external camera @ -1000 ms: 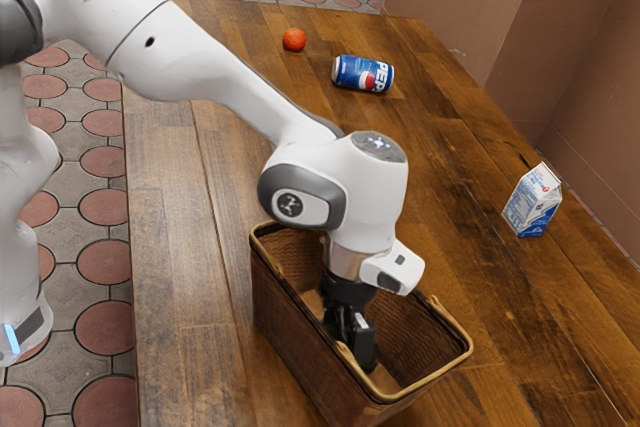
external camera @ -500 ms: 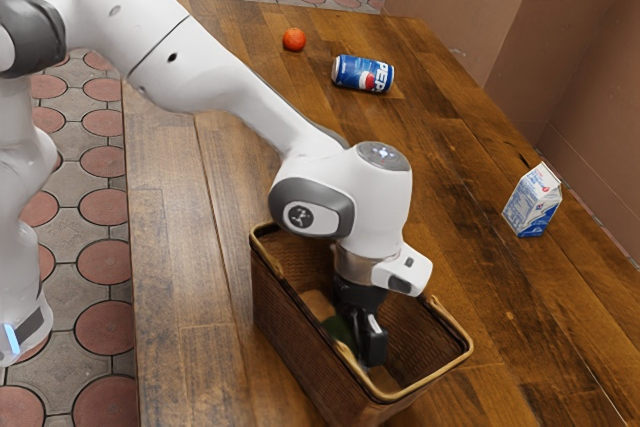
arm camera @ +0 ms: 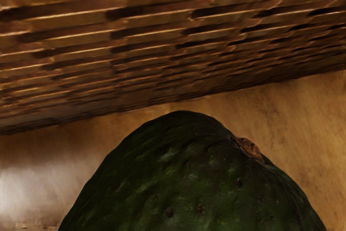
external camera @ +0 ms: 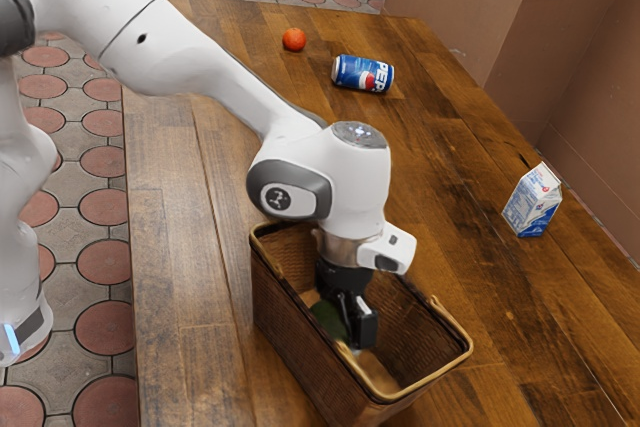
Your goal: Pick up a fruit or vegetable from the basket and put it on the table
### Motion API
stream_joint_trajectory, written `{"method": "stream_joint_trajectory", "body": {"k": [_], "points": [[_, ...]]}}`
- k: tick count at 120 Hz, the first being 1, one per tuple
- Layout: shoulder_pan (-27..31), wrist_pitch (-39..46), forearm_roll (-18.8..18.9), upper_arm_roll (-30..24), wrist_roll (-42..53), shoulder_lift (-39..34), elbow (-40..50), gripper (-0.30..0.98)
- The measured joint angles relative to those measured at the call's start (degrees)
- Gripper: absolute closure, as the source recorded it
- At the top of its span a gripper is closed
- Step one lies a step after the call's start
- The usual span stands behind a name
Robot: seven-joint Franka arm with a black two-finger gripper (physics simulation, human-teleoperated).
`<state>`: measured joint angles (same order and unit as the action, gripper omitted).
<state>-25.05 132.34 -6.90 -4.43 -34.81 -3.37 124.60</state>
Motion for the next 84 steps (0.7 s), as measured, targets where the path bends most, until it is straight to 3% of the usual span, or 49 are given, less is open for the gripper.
{"method": "stream_joint_trajectory", "body": {"k": [56, 66, 84], "points": [[-3.87, -1.2, 0.01, -0.05, -4.92, -12.44, 0.3, 0.27], [-4.96, -2.35, 0.46, -0.11, -6.6, -14.85, -2.33, 0.4], [-5.97, -7.63, 5.74, -0.23, -10.47, -15.15, -13.44, 0.56]]}}
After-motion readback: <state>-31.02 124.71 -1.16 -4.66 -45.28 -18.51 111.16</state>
